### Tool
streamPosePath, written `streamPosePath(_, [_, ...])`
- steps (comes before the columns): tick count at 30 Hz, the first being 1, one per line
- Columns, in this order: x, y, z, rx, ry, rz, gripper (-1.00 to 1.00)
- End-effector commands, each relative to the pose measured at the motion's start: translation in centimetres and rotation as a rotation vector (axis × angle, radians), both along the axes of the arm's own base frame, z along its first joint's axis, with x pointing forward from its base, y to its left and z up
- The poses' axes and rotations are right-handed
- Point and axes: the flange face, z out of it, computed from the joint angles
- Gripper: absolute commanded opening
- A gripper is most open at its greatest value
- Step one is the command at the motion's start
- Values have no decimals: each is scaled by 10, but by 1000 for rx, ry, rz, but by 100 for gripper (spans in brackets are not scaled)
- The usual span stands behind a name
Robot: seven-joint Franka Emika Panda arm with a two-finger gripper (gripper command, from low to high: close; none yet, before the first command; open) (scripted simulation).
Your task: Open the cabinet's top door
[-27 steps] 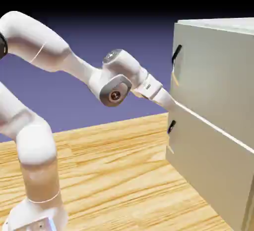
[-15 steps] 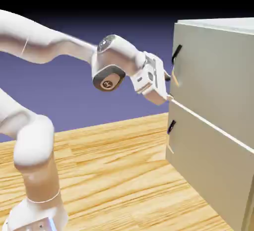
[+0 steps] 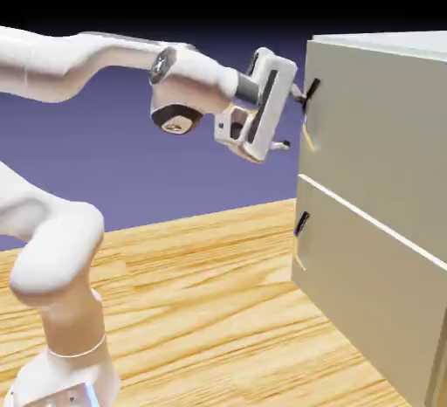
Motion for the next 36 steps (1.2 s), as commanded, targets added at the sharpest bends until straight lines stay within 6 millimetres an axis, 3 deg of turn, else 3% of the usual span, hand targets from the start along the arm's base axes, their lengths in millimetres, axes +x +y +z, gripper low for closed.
streamPosePath(1, [-1,2,1,46,-15,-19,100])
streamPosePath(16, [4,50,-6,740,-216,-220,100])
streamPosePath(24, [20,79,-29,1110,-296,-278,100])
streamPosePath(33, [48,108,-71,1528,-359,-322,100])
streamPosePath(35, [50,109,-74,1552,-362,-324,100])
streamPosePath(36, [60,109,-74,1551,-363,-324,100])
